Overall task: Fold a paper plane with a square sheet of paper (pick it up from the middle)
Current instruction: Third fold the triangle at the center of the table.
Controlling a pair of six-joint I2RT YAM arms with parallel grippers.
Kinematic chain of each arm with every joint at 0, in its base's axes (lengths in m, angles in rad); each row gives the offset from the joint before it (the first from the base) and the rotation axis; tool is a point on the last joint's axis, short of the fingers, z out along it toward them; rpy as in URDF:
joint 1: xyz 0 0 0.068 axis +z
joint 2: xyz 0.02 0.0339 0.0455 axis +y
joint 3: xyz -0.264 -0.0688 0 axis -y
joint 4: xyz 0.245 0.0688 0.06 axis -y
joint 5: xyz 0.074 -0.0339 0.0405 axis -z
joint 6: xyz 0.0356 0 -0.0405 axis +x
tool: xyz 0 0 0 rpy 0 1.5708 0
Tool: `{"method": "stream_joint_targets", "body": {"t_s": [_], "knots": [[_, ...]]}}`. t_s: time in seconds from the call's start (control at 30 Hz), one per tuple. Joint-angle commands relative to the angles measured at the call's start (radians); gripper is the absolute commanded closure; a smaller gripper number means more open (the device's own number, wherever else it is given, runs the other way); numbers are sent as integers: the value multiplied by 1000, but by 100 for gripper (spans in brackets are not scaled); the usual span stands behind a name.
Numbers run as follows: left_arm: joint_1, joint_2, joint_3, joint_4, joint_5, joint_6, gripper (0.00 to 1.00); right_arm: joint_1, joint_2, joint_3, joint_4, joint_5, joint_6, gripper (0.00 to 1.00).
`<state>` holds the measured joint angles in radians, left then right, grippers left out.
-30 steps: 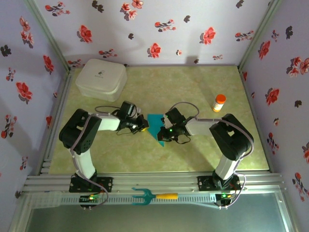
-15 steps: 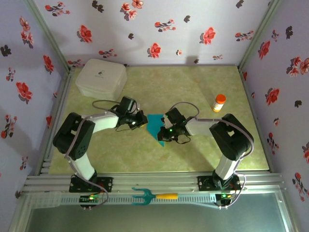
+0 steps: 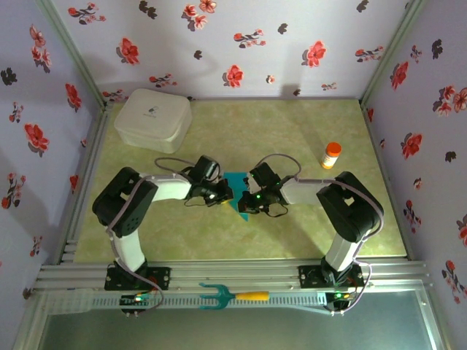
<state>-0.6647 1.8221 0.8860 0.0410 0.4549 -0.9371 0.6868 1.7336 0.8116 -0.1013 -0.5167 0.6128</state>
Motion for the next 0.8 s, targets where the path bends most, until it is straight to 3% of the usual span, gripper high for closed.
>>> {"method": "stream_joint_targets", "body": {"t_s": [0.0,0.3,0.5,0.77], "knots": [[21,-8,-35,36,-14,1,100,-10,24,-37,-112,95,-1,100],[53,34,-71,59,1,6,100,-10,-19,56,-100,3,9,100],[54,42,-67,57,6,6,100,-6,47,97,-60,-30,11,100],[54,47,-53,42,7,13,100,-3,82,76,-131,27,-26,98]]}}
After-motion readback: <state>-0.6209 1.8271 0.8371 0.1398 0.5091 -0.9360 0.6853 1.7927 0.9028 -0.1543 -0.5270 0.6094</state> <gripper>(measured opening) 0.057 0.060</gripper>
